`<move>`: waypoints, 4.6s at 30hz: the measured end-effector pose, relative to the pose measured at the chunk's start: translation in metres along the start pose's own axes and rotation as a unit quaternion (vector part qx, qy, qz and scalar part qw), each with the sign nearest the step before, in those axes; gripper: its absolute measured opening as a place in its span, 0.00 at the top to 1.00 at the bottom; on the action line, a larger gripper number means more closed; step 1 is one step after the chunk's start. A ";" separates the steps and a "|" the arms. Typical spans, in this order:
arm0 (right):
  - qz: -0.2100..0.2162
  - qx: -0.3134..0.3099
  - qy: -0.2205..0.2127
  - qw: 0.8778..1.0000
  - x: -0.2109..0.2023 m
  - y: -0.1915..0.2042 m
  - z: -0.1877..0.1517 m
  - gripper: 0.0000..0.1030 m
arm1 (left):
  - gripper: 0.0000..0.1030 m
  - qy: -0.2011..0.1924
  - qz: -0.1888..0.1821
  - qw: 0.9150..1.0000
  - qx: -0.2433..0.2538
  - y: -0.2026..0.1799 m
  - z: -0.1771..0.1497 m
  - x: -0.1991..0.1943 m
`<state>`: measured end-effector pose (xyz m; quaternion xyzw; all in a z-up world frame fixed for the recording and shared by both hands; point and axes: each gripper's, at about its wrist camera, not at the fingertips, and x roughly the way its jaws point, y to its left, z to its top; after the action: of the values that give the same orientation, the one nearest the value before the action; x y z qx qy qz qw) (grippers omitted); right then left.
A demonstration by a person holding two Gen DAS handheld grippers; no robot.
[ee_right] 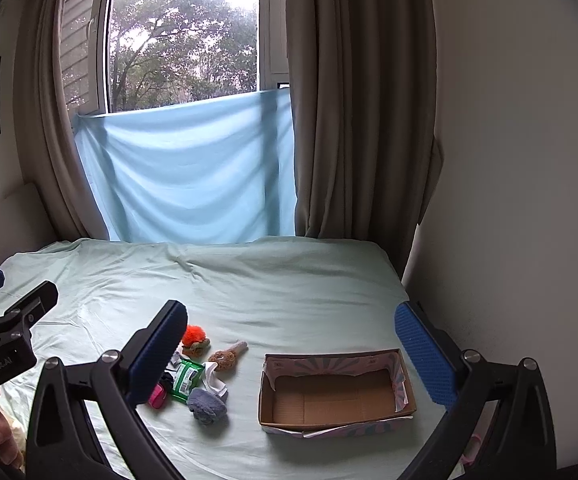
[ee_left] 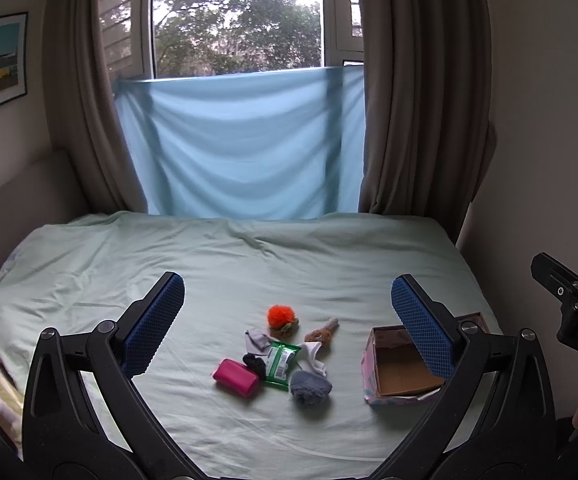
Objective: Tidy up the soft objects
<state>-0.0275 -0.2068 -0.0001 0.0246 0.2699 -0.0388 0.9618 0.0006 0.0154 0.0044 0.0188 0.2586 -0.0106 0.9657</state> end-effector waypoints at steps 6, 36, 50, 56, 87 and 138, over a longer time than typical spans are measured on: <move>-0.001 0.000 -0.001 1.000 0.001 0.001 0.000 0.00 | 0.00 -0.001 -0.001 1.000 0.000 0.000 -0.001 0.000; 0.030 0.001 0.008 1.000 0.007 0.005 0.002 0.00 | 0.00 0.012 0.017 1.000 -0.022 0.018 -0.005 0.002; 0.056 0.020 0.085 0.995 0.071 0.080 -0.059 0.00 | 0.00 0.085 -0.007 0.996 0.004 0.113 -0.079 0.074; 0.043 0.044 0.123 0.990 0.121 0.122 -0.107 0.00 | 0.00 0.127 -0.063 0.989 0.042 0.141 -0.128 0.139; -0.019 0.052 0.230 0.972 0.352 0.180 -0.307 0.00 | 0.00 0.224 -0.136 0.958 0.112 0.139 -0.329 0.391; 0.030 0.069 0.149 0.986 0.202 0.107 -0.145 0.53 | 0.26 0.128 -0.095 0.985 0.062 0.081 -0.126 0.217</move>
<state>0.0786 -0.1029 -0.2262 0.1043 0.4061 -0.0247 0.9075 0.1281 0.0997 -0.2106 0.0556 0.3791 -0.1159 0.9164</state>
